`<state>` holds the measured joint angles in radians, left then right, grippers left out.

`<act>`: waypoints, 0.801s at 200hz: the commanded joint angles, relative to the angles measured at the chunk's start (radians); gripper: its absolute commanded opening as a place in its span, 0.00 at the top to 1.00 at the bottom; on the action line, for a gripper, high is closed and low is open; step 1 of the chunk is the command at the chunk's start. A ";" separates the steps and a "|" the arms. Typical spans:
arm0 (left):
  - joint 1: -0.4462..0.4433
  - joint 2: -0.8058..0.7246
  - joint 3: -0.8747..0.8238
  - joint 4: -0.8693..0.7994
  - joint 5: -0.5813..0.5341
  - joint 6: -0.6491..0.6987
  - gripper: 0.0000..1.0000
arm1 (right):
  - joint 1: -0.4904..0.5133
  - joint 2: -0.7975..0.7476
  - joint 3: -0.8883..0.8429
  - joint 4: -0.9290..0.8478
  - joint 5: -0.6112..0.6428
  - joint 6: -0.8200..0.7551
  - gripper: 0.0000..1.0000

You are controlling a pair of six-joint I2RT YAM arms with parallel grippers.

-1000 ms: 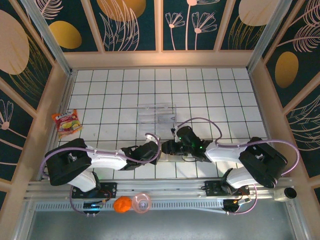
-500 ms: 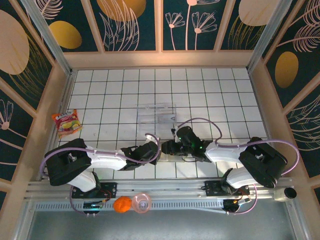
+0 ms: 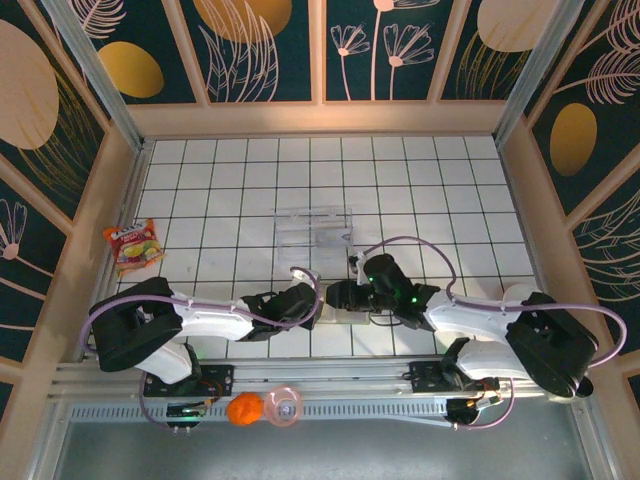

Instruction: Take the credit cards out of the card holder

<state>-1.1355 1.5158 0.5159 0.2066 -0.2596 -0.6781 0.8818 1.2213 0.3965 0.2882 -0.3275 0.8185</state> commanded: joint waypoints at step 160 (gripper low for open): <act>-0.005 -0.015 -0.040 0.014 0.038 -0.021 0.68 | -0.037 0.177 0.022 0.071 -0.109 0.121 0.46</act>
<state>-1.1316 1.5051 0.4931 0.2237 -0.2634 -0.7017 0.8513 1.3746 0.4019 0.3706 -0.4770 0.9070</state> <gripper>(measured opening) 0.318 0.536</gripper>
